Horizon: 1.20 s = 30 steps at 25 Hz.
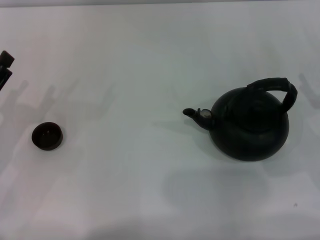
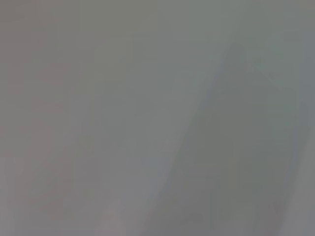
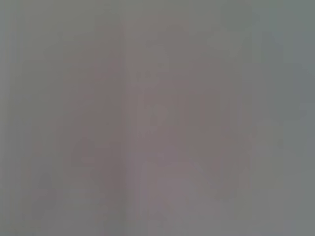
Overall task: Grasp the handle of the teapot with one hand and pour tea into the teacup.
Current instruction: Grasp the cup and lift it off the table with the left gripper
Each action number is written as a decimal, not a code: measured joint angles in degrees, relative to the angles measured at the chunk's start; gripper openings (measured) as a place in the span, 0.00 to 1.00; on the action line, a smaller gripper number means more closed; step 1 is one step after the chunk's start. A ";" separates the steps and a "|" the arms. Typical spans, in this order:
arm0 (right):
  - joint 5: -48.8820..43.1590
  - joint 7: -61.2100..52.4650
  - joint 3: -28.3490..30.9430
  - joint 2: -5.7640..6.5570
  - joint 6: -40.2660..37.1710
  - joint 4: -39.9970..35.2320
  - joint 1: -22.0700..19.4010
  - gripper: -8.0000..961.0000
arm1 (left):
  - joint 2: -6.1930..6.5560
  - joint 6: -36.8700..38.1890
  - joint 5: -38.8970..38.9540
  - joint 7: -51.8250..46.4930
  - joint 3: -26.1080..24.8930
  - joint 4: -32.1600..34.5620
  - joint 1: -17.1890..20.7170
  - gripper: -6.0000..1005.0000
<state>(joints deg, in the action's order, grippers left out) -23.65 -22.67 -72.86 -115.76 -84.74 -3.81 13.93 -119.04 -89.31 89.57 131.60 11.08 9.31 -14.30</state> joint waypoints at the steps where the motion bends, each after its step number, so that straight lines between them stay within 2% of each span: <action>1: 0.00 -0.01 -0.12 0.00 -0.16 0.01 -0.02 0.91 | 0.00 -0.13 -0.03 -0.16 0.00 0.00 -0.02 0.77; 24: 0.00 -0.43 -0.70 -0.08 -0.14 0.22 -0.23 0.91 | 0.21 -1.17 -0.67 -0.50 0.53 0.17 0.06 0.77; 30: 0.00 -0.41 -0.79 -0.05 0.02 0.73 -0.34 0.91 | 0.38 -1.01 -2.60 -4.91 0.77 2.17 -0.29 0.77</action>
<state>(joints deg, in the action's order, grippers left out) -23.64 -23.08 -73.65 -115.81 -84.73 -3.08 13.60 -118.66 -90.32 86.97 126.69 11.85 11.48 -14.58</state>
